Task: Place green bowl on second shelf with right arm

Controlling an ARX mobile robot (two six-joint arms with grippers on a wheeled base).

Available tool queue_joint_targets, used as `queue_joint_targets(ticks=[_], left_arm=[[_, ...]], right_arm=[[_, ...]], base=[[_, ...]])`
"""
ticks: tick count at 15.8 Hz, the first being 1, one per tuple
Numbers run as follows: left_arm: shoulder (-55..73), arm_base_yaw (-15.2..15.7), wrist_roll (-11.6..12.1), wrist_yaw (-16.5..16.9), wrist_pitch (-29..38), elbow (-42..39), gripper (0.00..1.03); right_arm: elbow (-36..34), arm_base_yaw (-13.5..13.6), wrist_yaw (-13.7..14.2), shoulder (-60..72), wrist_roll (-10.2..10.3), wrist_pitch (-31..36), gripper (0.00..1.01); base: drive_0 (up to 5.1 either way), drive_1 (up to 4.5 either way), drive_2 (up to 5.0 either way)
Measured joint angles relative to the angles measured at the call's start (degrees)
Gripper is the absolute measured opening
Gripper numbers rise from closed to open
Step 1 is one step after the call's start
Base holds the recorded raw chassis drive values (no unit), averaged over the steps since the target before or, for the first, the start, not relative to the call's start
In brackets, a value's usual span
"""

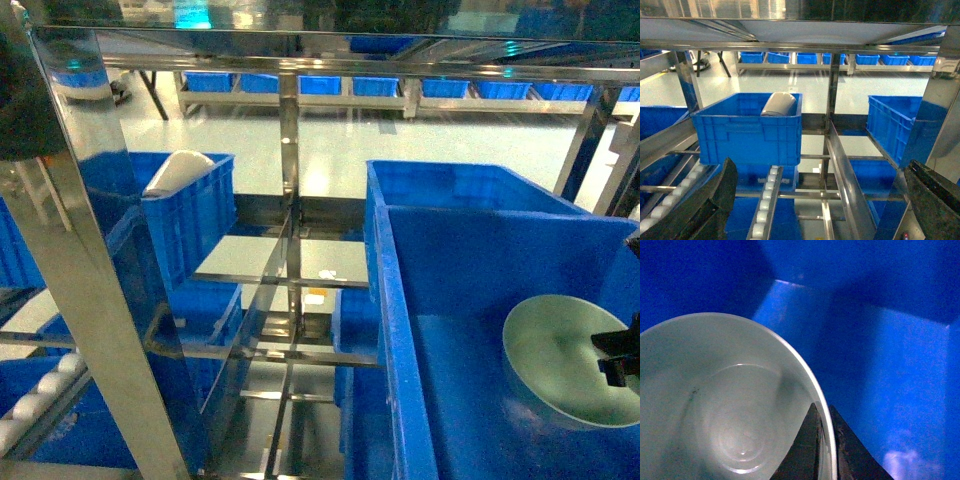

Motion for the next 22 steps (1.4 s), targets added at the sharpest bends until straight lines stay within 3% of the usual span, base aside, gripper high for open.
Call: queue_joint_targets(ticks=[2,8,9,11,12,13,14,18,20,22], left_arm=[[0.00,0.00,-0.02,0.02,0.00,-0.02,0.98],[0.00,0.00,-0.02,0.02,0.00,-0.02,0.98],[0.00,0.00,-0.02,0.00,0.00,-0.02,0.98],[0.00,0.00,-0.02,0.00,0.00,-0.02,0.98],[0.00,0.00,-0.02,0.02,0.00,-0.02,0.98],[0.00,0.00,-0.02,0.00,0.00,-0.02,0.98],[0.00,0.00,-0.02,0.02,0.00,-0.02,0.98],[0.00,0.00,-0.02,0.00,0.00,0.00,0.98],[0.00,0.00,-0.02,0.00,0.00,0.00,0.98],[0.00,0.00,-0.02,0.00,0.00,-0.02,0.98]], right_arm=[[-0.37,0.17,-0.39,0.11,1.55,-1.51,0.02],[-7.50,0.50,1.05,3.30,2.71,7.39,0.02],[-7.85,0.79,1.77,3.30,2.73,8.02,0.08],[-8.55,0.74,2.49,3.28,2.91,9.20,0.32],[-8.66,0.72,3.87,2.75,3.08,11.65,0.56],[-9.62,1.36,5.92,-2.56,1.53,16.57,0.91],[-13.81,2.62,6.21,-8.85,1.97,18.56,0.98],[-21.79,2.47,6.14,-19.43,3.34,20.28,0.98],[-26.73,1.44,5.03,-28.85,4.96,16.24,0.98],[-28.24,1.44,5.01,-31.93,5.20,15.32,0.98]], base=[[0.0,0.00,0.0],[0.0,0.00,0.0],[0.0,0.00,0.0],[0.0,0.00,0.0],[0.0,0.00,0.0],[0.0,0.00,0.0],[0.0,0.00,0.0],[0.0,0.00,0.0],[0.0,0.00,0.0],[0.0,0.00,0.0]])
